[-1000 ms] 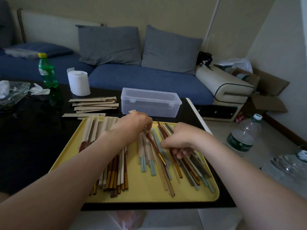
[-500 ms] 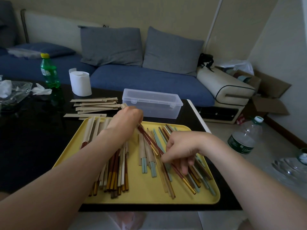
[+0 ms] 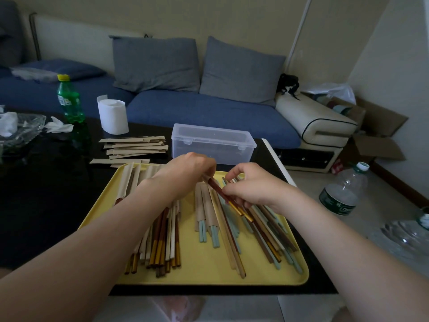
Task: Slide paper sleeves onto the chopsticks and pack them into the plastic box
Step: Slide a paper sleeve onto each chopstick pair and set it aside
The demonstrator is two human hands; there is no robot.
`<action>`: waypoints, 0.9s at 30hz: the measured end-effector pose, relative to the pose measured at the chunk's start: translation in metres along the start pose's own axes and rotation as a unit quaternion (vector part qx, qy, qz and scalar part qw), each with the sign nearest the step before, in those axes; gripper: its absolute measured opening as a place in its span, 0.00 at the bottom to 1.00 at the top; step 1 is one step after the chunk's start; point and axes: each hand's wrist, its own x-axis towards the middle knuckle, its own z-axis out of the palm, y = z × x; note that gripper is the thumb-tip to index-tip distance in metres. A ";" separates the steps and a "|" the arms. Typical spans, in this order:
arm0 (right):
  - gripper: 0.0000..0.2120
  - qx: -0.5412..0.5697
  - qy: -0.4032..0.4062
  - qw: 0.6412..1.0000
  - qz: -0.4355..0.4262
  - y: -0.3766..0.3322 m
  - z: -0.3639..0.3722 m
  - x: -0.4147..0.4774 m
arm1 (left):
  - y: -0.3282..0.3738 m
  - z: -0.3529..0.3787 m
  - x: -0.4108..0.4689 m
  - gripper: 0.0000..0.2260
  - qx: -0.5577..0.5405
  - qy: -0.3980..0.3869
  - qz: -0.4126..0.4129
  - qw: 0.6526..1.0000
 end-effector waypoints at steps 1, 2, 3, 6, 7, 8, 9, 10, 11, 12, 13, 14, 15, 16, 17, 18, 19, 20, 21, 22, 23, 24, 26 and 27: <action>0.15 0.023 0.008 1.000 0.001 0.001 0.001 0.002 | 0.000 0.000 0.000 0.15 -0.002 -0.002 0.002 1.000; 0.16 0.044 0.015 0.999 0.002 0.002 0.002 0.003 | 0.000 0.000 0.000 0.15 -0.002 -0.002 0.005 1.000; 0.16 0.061 0.021 0.998 0.003 0.002 0.003 0.004 | 0.001 -0.001 0.000 0.15 0.000 0.002 0.009 1.000; 0.16 0.090 0.037 0.995 0.006 0.003 0.007 0.004 | 0.003 -0.002 0.000 0.15 0.007 0.009 0.020 1.000; 0.16 0.096 0.039 0.995 0.009 0.002 0.008 0.003 | 0.003 -0.003 0.000 0.15 0.011 0.009 0.023 1.000; 0.17 0.099 0.041 0.994 0.013 0.001 0.009 0.003 | 0.003 -0.004 0.000 0.15 0.015 0.009 0.026 1.000; 0.16 0.100 0.042 0.994 0.016 0.001 0.009 0.003 | 0.003 -0.004 0.000 0.15 0.021 0.008 0.028 0.999; 0.16 0.102 0.043 0.994 0.019 0.000 0.010 0.002 | 0.003 -0.005 0.000 0.15 0.023 0.003 0.027 0.999; 0.15 0.105 0.042 0.993 0.022 -0.001 0.010 0.002 | 0.003 -0.005 0.000 0.15 0.023 -0.004 0.024 0.999; 0.13 0.111 0.042 0.993 0.023 -0.001 0.012 0.002 | 0.003 -0.005 0.000 0.15 0.020 -0.008 0.021 1.000; 0.10 0.117 0.042 0.992 0.021 -0.002 0.013 0.003 | 0.003 -0.006 0.000 0.14 0.014 -0.010 0.018 1.000; 0.08 0.121 0.040 0.992 0.018 -0.002 0.014 0.004 | 0.003 -0.007 -0.001 0.14 0.006 -0.010 0.018 1.000; 0.08 0.121 0.036 0.992 0.015 -0.003 0.015 0.004 | 0.004 -0.008 -0.001 0.13 -0.002 -0.010 0.018 1.000; 0.09 0.119 0.030 0.992 0.016 -0.004 0.015 0.005 | 0.005 -0.009 -0.002 0.13 -0.008 -0.009 0.020 1.000; 0.10 0.118 0.019 0.993 0.019 -0.006 0.016 0.005 | 0.004 -0.011 -0.004 0.14 -0.008 -0.007 0.019 1.000; 0.10 0.116 0.004 0.993 0.025 -0.008 0.017 0.005 | 0.003 -0.012 -0.005 0.15 0.003 0.002 0.015 1.000; 0.10 0.112 -0.011 0.993 0.031 -0.010 0.020 0.005 | 0.002 -0.014 -0.006 0.17 0.029 0.019 0.007 0.999; 0.10 0.107 -0.025 0.993 0.038 -0.014 0.023 0.004 | -0.001 -0.015 -0.007 0.19 0.066 0.041 -0.005 0.997; 0.10 0.104 -0.037 0.993 0.045 -0.018 0.028 0.003 | -0.005 -0.016 -0.008 0.21 0.095 0.058 -0.025 0.993; 0.10 0.110 -0.049 0.992 0.049 -0.023 0.033 0.003 | -0.009 -0.017 -0.009 0.22 0.110 0.067 -0.054 0.990; 0.10 0.122 -0.060 0.989 0.051 -0.029 0.040 0.003 | -0.015 -0.019 -0.011 0.22 0.113 0.072 -0.087 0.987; 0.10 0.135 -0.071 0.987 0.051 -0.035 0.047 0.003 | -0.021 -0.020 -0.013 0.20 0.110 0.077 -0.120 0.984; 0.10 0.149 -0.096 0.983 0.049 -0.047 0.060 0.003 | -0.031 -0.021 -0.015 0.17 0.103 0.085 -0.179 0.975; 0.11 0.153 -0.109 0.981 0.049 -0.054 0.066 0.003 | -0.035 -0.022 -0.016 0.16 0.100 0.081 -0.206 0.970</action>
